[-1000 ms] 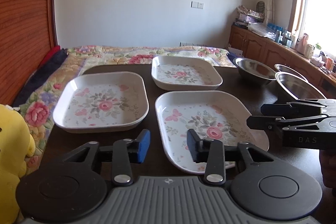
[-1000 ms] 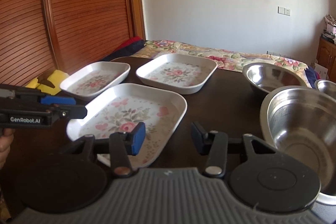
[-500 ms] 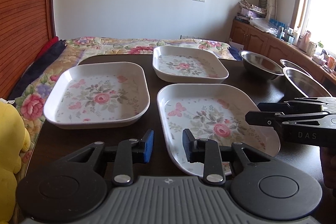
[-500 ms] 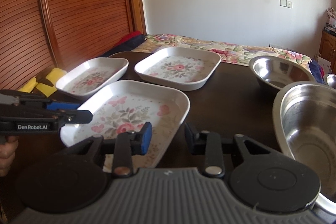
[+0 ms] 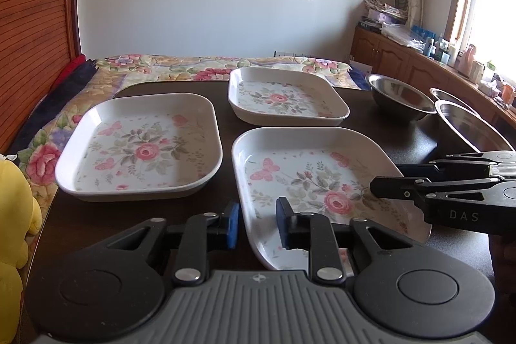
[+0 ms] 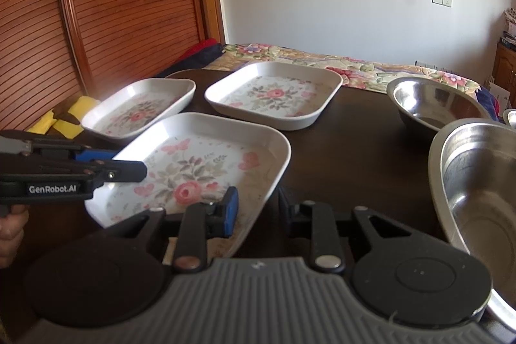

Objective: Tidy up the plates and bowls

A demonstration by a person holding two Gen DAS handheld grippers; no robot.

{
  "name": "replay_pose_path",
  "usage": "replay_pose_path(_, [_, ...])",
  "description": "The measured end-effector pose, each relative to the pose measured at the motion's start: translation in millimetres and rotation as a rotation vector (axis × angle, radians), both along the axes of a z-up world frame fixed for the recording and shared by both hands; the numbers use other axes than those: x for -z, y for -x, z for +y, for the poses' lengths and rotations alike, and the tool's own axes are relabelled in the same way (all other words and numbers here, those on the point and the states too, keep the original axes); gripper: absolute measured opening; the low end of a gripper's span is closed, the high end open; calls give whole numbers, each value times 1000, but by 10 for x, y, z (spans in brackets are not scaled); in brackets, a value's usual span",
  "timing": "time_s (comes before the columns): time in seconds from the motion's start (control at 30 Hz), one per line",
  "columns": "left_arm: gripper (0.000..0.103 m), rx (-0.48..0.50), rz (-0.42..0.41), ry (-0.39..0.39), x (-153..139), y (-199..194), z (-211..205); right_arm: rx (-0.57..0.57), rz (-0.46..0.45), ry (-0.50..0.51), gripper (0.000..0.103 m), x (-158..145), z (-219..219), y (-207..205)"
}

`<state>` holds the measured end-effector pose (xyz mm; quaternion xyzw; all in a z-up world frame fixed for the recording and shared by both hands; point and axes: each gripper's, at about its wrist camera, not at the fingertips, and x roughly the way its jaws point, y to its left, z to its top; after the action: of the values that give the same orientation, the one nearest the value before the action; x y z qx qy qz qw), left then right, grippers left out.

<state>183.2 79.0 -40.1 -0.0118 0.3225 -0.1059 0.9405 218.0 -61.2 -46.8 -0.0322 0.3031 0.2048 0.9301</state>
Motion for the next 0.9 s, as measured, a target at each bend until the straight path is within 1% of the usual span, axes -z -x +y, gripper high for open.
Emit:
replay_pose_path(0.07, [22, -5, 0, 0, 4, 0, -1, -5, 2, -3, 24, -1, 4, 2])
replay_pose_path(0.13, [20, -9, 0, 4, 7, 7, 7, -3, 1, -4, 24, 2, 8, 8])
replay_pose_path(0.2, [18, -17, 3, 6, 2, 16, 10, 5, 2, -4, 19, -2, 4, 15])
replay_pose_path(0.47, [18, -13, -2, 24, -73, 143, -22, 25, 1, -25, 19, -49, -75, 91])
replay_pose_path(0.9, [18, -13, -21, 26, -179, 481, -48, 17, -19, -52, 18, -142, -114, 414])
